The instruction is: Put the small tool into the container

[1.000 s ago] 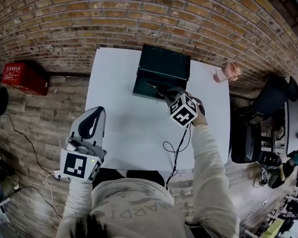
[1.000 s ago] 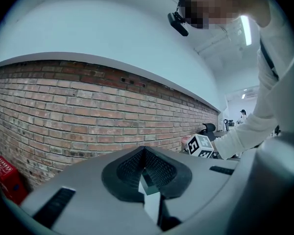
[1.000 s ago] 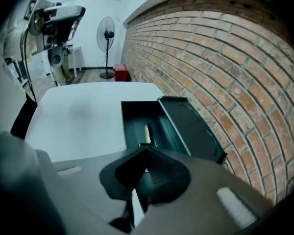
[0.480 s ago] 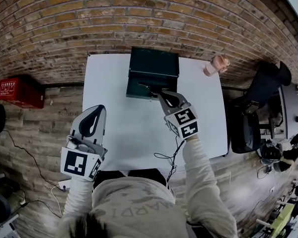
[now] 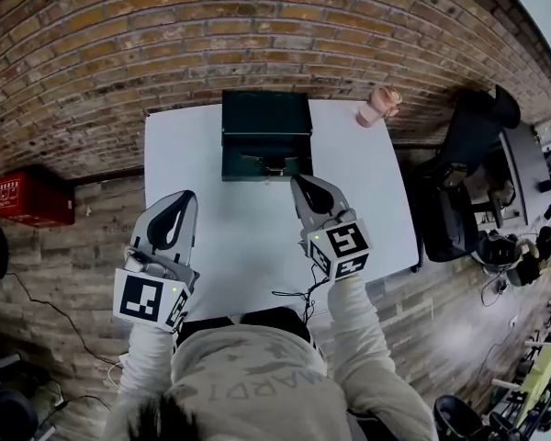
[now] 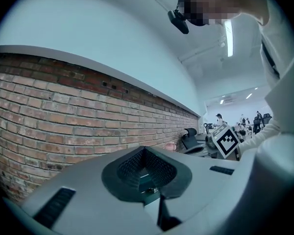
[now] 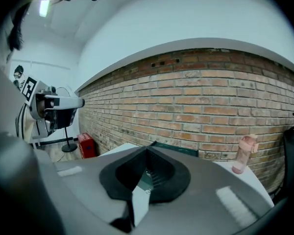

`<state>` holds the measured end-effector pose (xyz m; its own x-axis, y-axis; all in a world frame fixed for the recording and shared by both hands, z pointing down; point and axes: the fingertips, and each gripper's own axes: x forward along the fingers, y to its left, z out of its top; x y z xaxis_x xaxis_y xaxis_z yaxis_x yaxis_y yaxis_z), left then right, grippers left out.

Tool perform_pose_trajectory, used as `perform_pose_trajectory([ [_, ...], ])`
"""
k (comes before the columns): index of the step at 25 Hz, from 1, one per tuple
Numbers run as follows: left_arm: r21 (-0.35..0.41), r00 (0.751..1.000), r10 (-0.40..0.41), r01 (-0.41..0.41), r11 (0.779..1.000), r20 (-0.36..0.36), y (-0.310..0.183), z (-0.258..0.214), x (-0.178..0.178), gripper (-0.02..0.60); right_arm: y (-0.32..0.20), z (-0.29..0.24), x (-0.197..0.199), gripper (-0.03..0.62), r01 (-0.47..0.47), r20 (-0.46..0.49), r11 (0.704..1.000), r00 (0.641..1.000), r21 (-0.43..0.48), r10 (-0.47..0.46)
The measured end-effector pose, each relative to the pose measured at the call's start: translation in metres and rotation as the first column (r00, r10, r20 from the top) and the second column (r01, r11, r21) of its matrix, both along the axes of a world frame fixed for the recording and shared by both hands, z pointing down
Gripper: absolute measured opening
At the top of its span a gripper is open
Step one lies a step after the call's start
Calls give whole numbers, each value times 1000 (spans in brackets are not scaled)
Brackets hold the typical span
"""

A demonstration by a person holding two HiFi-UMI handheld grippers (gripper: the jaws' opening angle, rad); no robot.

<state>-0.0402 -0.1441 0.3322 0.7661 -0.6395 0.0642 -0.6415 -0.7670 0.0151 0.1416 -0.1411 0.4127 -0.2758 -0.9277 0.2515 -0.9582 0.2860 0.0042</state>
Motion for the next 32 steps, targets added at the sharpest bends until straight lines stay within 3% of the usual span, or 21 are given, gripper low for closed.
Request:
perform_pose_trajectory([
  [11, 26, 995, 102, -102, 994, -1, 8, -9, 8, 6, 42, -42, -15, 9, -104, -16, 990, 994, 95, 106],
  [32, 58, 979, 205, -204, 977, -15, 38, -24, 17, 6, 112, -104, -25, 10, -237, 11, 944, 970, 230, 241],
])
